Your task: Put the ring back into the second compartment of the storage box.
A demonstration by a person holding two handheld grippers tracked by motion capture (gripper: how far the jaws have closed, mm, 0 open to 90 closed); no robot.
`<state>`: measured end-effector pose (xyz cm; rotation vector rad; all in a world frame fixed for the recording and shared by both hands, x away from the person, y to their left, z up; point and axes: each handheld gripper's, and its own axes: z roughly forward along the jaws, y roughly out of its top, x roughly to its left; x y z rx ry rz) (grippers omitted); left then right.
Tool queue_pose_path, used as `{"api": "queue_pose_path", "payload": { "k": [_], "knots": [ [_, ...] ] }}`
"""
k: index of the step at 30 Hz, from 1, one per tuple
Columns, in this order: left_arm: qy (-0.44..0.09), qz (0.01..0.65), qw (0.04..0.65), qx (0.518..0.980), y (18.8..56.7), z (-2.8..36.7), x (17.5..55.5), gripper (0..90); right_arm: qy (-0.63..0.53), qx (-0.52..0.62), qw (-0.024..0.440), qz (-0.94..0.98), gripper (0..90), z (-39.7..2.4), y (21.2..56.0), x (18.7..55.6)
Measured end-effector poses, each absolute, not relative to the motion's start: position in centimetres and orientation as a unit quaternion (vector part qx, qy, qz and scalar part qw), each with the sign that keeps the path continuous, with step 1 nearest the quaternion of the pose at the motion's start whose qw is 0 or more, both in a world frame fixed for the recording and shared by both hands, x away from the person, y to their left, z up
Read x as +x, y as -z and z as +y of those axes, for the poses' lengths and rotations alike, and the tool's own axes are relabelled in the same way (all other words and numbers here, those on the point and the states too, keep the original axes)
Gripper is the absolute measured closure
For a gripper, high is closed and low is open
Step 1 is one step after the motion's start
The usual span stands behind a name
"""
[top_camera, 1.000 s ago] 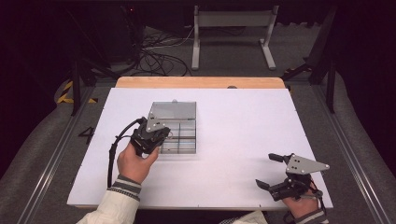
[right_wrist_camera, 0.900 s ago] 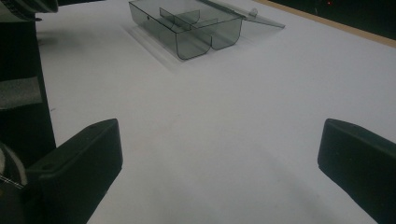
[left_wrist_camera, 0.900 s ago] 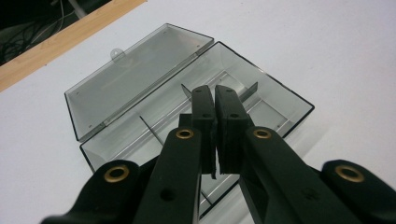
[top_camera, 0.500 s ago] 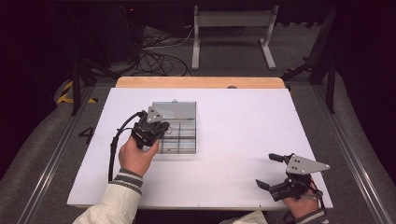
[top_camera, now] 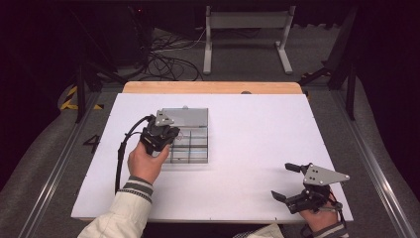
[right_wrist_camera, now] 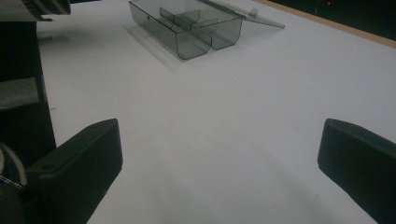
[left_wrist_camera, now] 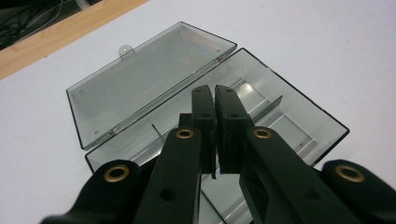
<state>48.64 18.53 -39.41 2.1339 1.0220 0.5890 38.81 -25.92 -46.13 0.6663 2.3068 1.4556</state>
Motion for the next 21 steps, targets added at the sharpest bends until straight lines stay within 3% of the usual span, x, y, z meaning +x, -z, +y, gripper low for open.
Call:
{"api": "queue_pose_path", "payload": {
  "k": [21],
  "knots": [
    [-0.186, 0.438, 0.332, 0.815, 41.9, 18.6, 51.6, 87.6, -0.511, 0.233, 0.166, 0.811, 0.6, -25.9, 46.1, 38.8]
  ]
}}
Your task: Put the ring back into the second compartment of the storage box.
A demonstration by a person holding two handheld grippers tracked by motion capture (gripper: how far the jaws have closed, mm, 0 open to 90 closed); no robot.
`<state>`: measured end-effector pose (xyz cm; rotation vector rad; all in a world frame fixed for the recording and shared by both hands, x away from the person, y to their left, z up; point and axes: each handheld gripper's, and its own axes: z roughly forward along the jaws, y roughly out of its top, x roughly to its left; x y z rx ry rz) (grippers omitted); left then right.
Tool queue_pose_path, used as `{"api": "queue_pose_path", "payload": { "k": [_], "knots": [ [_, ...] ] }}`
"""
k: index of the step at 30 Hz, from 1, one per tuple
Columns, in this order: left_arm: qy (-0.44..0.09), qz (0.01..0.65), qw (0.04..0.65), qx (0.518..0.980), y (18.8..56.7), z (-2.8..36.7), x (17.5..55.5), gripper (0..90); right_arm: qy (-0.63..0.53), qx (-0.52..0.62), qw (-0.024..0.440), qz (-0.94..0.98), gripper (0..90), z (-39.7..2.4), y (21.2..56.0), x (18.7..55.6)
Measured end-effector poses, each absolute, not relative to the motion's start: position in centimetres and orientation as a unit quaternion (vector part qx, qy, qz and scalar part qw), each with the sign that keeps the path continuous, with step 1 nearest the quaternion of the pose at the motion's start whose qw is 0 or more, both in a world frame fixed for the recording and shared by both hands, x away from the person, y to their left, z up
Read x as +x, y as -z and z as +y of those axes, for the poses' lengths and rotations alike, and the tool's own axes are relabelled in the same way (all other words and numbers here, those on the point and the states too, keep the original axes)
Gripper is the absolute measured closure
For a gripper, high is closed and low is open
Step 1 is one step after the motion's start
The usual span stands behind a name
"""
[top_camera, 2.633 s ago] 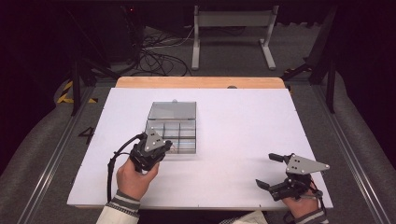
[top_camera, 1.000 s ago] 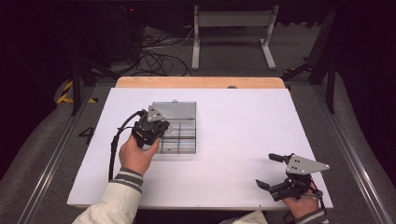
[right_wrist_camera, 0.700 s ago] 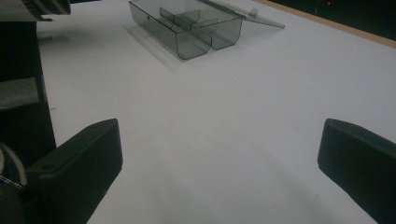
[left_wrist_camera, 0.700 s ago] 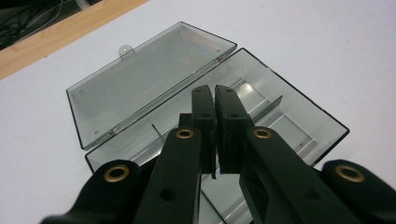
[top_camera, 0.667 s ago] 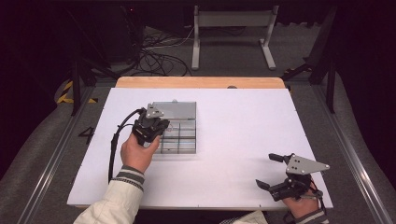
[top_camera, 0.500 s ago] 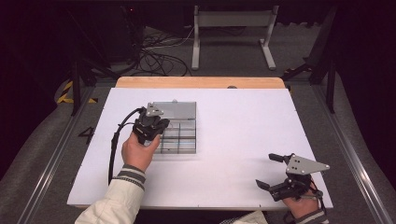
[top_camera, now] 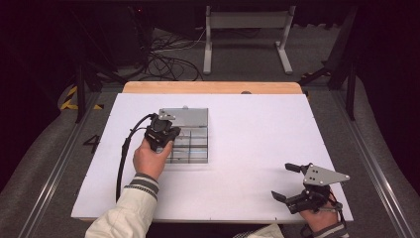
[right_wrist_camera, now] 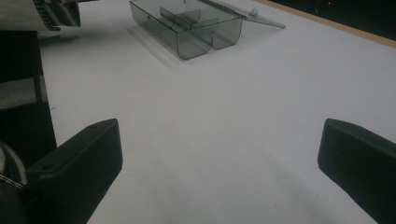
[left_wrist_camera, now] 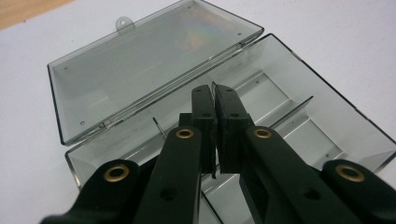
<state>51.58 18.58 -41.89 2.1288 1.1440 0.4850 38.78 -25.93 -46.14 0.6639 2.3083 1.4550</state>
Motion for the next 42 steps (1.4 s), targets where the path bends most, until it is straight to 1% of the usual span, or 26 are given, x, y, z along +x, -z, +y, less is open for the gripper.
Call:
{"api": "queue_pose_path", "payload": {
  "k": [13, 29, 35, 36, 37, 38, 39, 40, 42],
  "knots": [
    [-0.167, 0.456, 0.323, 0.812, 43.0, 18.7, 52.9, 87.5, -0.511, 0.233, 0.165, 0.811, 0.6, -26.0, 46.2, 38.8],
    [-0.139, 0.475, 0.33, 0.804, 44.0, 19.0, 53.7, 87.5, -0.511, 0.232, 0.164, 0.811, 0.7, -25.9, 46.2, 38.8],
    [-0.142, 0.471, 0.329, 0.806, 44.1, 18.9, 53.8, 87.1, -0.51, 0.228, 0.165, 0.812, 0.6, -25.8, 46.1, 38.7],
    [-0.147, 0.47, 0.329, 0.806, 44.1, 18.9, 53.8, 86.5, -0.511, 0.228, 0.165, 0.812, 0.7, -25.8, 46.1, 38.7],
    [-0.153, 0.469, 0.328, 0.806, 44.1, 18.9, 53.8, 83.6, -0.511, 0.228, 0.165, 0.812, 0.7, -25.8, 46.1, 38.7],
    [-0.153, 0.465, 0.33, 0.807, 44.0, 18.9, 53.8, 76.1, -0.512, 0.228, 0.164, 0.812, 0.7, -25.8, 46.1, 38.6],
    [-0.154, 0.462, 0.336, 0.806, 44.0, 18.9, 53.8, 76.1, -0.512, 0.228, 0.164, 0.812, 0.7, -25.8, 46.1, 38.6],
    [-0.16, 0.46, 0.336, 0.806, 44.0, 18.8, 53.7, 68.9, -0.511, 0.225, 0.165, 0.813, 0.6, -25.7, 46.1, 38.6],
    [-0.162, 0.458, 0.34, 0.805, 43.9, 18.8, 53.6, 67.2, -0.511, 0.225, 0.165, 0.813, 0.7, -25.7, 46.1, 38.6]
  ]
}}
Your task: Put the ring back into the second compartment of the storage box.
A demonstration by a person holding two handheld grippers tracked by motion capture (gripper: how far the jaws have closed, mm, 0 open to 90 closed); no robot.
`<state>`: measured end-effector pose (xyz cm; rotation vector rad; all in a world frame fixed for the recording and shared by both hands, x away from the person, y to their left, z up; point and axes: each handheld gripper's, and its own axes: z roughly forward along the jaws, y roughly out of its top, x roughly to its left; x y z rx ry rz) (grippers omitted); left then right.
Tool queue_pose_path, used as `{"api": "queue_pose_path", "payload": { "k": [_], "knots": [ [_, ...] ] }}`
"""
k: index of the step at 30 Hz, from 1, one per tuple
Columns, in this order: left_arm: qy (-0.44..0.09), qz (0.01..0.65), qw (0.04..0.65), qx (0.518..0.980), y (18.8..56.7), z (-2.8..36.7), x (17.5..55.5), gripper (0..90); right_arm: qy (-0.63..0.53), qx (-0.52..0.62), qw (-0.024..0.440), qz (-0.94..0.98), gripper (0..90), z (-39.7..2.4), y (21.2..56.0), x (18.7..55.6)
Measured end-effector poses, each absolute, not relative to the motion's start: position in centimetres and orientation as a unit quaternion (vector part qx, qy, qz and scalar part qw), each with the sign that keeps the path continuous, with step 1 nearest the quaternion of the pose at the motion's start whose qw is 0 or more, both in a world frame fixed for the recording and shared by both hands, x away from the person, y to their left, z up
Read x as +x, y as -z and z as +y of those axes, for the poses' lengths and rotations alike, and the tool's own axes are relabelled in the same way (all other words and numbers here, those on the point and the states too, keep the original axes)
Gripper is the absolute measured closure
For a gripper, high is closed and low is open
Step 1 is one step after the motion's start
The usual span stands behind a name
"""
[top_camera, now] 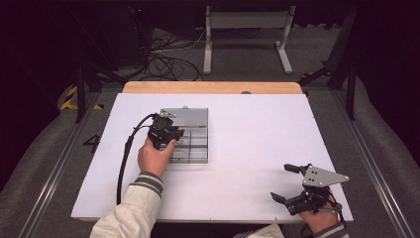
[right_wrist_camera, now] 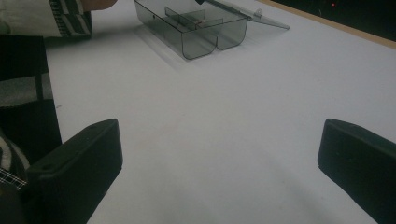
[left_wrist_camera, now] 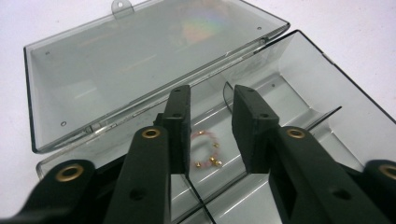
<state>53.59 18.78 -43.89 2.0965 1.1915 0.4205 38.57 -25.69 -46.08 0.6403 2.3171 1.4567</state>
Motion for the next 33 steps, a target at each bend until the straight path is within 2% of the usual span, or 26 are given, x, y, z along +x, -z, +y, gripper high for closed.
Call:
{"api": "queue_pose_path", "payload": {
  "k": [3, 12, 19, 33],
  "knots": [
    [-0.166, 0.452, 0.342, 0.807, 43.7, 18.8, 53.4, 66.7, -0.51, 0.223, 0.165, 0.814, 0.6, -25.6, 46.1, 38.5],
    [-0.183, 0.429, 0.371, 0.803, 42.2, 18.9, 52.0, 54.1, -0.511, 0.224, 0.165, 0.813, 0.7, -25.7, 46.1, 38.6],
    [-0.197, 0.413, 0.389, 0.8, 40.5, 19.5, 50.4, 48.8, -0.509, 0.225, 0.166, 0.814, 0.6, -25.7, 46.1, 38.6],
    [-0.205, 0.386, 0.398, 0.806, 39.4, 19.6, 47.5, 45.5, -0.509, 0.227, 0.166, 0.813, 0.6, -25.7, 46.1, 38.6]
  ]
}}
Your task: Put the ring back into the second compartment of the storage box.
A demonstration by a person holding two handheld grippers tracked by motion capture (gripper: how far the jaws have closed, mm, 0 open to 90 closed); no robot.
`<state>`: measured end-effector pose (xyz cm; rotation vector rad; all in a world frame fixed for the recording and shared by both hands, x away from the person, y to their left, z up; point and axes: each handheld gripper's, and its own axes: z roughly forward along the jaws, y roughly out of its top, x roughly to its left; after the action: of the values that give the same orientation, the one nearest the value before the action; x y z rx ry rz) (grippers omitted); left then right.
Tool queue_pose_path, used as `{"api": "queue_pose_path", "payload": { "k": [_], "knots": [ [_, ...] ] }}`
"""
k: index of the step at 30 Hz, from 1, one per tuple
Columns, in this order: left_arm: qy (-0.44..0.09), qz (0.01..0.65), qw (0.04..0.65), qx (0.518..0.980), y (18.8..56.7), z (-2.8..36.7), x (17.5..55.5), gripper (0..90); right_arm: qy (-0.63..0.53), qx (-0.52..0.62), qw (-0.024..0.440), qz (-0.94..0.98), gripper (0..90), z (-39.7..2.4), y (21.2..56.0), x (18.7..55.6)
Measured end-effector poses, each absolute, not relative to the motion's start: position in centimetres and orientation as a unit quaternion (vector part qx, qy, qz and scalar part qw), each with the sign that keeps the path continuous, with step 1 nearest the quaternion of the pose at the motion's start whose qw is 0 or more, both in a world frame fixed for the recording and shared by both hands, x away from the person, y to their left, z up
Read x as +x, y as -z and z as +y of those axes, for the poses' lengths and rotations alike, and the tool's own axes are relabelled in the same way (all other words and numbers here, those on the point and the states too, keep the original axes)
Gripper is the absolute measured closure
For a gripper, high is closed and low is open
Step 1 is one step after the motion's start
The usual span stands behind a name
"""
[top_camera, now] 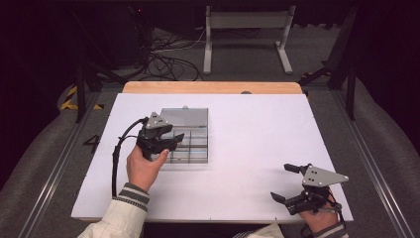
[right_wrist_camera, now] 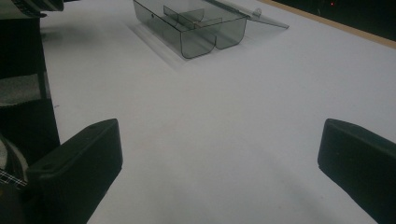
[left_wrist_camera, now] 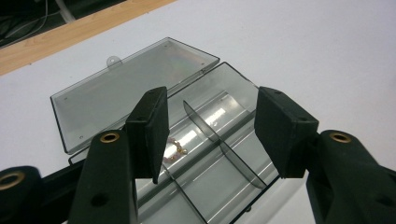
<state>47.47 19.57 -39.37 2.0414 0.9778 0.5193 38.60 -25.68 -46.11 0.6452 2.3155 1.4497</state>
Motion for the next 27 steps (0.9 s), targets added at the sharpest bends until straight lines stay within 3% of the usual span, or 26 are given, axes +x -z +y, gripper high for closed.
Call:
{"api": "queue_pose_path", "payload": {
  "k": [9, 27],
  "knots": [
    [-0.207, 0.371, 0.412, 0.806, 38.5, 19.9, 46.1, 44.0, -0.51, 0.229, 0.164, 0.813, 0.6, -25.7, 46.2, 38.7],
    [-0.207, 0.338, 0.463, 0.793, 38.2, 22.1, 41.9, 30.4, -0.51, 0.228, 0.162, 0.814, 0.6, -25.6, 46.2, 38.7]
  ]
}}
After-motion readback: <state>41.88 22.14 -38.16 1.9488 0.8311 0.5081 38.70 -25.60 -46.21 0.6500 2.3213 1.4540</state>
